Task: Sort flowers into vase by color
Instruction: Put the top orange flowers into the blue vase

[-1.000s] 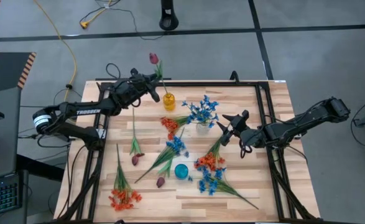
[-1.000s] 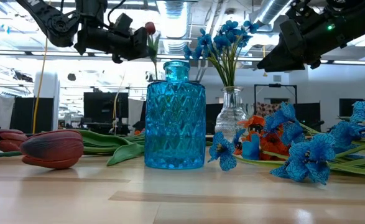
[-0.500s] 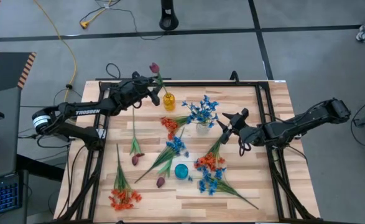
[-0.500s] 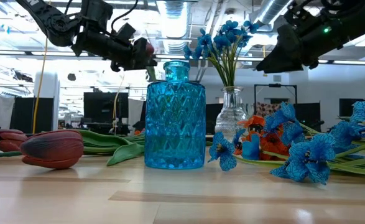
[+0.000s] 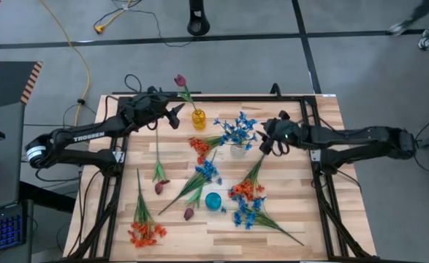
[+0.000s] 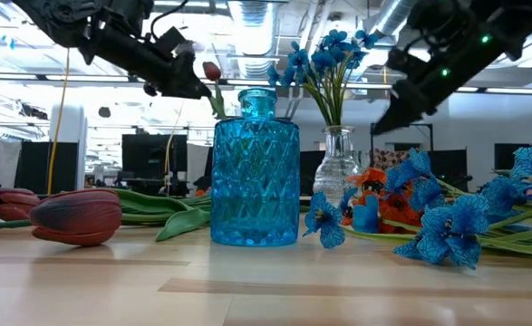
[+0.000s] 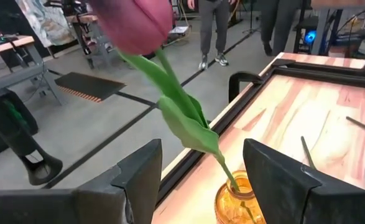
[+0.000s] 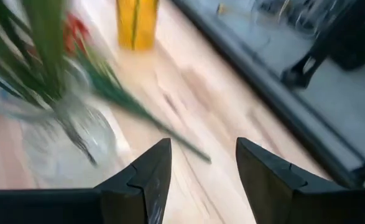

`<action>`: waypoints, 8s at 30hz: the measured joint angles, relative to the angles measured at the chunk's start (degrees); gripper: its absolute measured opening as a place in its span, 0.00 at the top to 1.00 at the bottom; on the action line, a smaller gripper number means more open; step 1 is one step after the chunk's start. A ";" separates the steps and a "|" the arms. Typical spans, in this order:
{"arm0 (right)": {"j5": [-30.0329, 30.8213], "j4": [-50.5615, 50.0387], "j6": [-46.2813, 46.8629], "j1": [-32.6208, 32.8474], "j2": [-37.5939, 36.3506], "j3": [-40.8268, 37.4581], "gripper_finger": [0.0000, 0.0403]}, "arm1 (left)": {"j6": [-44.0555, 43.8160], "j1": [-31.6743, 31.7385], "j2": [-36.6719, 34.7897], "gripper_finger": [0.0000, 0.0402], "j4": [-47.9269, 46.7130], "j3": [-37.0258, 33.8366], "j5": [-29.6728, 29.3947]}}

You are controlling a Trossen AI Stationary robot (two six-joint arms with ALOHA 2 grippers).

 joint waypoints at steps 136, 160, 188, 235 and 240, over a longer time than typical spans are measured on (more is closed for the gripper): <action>-25.41 -34.87 -31.34 -23.50 27.78 27.89 0.93 | -9.12 -0.02 -0.95 0.47 -3.59 0.00 0.46; -25.85 -22.44 -37.25 -19.11 40.00 28.11 0.56 | -9.14 -0.02 -0.95 0.47 -3.61 0.00 0.46; -26.67 -24.72 -37.35 -20.02 45.48 28.31 0.88 | -9.14 0.00 -0.95 0.47 -3.64 0.00 0.46; -15.14 -47.34 -27.84 -30.53 29.07 36.70 0.93 | -9.58 -0.01 -0.95 0.47 -3.61 0.00 0.48; -15.21 -40.25 -27.70 -32.65 21.15 36.75 0.93 | -9.56 -0.02 -0.95 0.47 -3.59 0.00 0.48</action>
